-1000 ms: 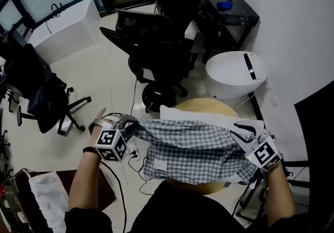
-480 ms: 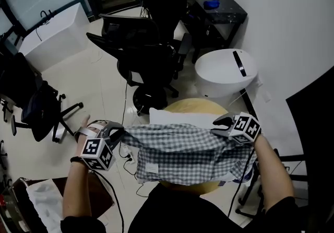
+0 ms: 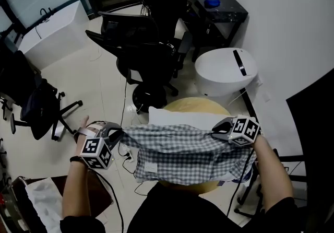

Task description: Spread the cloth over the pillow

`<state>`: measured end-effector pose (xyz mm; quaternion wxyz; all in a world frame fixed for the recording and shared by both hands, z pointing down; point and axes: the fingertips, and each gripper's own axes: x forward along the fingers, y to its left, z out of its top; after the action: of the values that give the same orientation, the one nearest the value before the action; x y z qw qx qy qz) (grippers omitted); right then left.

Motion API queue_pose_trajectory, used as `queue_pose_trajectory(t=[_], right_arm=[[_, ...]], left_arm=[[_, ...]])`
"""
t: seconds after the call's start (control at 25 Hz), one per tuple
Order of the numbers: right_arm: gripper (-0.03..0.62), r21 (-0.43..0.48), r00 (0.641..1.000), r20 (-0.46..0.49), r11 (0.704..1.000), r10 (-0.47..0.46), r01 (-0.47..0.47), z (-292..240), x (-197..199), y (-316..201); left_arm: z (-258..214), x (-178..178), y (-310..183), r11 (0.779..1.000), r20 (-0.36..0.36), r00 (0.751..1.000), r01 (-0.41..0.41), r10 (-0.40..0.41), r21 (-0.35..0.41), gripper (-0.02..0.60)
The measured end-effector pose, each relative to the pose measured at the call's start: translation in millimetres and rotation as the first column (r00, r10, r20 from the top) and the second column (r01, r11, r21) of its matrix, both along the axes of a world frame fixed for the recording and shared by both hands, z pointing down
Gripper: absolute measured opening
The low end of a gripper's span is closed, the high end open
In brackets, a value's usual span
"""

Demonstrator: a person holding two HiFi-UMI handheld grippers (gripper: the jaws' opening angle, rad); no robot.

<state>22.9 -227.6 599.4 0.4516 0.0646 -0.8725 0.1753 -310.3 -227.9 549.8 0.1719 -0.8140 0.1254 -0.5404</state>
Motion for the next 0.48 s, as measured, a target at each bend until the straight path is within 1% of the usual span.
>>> queue_pose_trajectory(t=[0.04,0.08,0.28,0.4,0.48], right_arm=[[0.055,0.030,1.000,0.001,1.000,0.004,-0.004,-5,2,-1],[0.021,0.060,1.000,0.002,0.998,0.008,-0.008,-9,4,-2],[0.014,0.207,1.000,0.001,0.978,0.015,-0.015,-40,13,-9],[0.014,0.303,0.999,0.003,0.952,0.038,-0.037,-63,20,-20],[0.014,0.370,0.998,0.006,0.927,0.067,-0.065,-79,23,-32]], left_arm=[[0,0,-1,1.000,-0.001,1.000,0.001,-0.001,0.001,0.005],[-1,1,-3,1.000,-0.003,1.000,0.002,-0.002,0.003,0.005],[-4,7,-17,1.000,-0.018,1.000,0.005,-0.005,0.025,0.005],[-8,11,-33,0.998,-0.035,0.999,0.016,-0.014,0.054,0.005],[-12,15,-50,0.996,-0.038,0.999,0.021,-0.018,0.082,0.005]])
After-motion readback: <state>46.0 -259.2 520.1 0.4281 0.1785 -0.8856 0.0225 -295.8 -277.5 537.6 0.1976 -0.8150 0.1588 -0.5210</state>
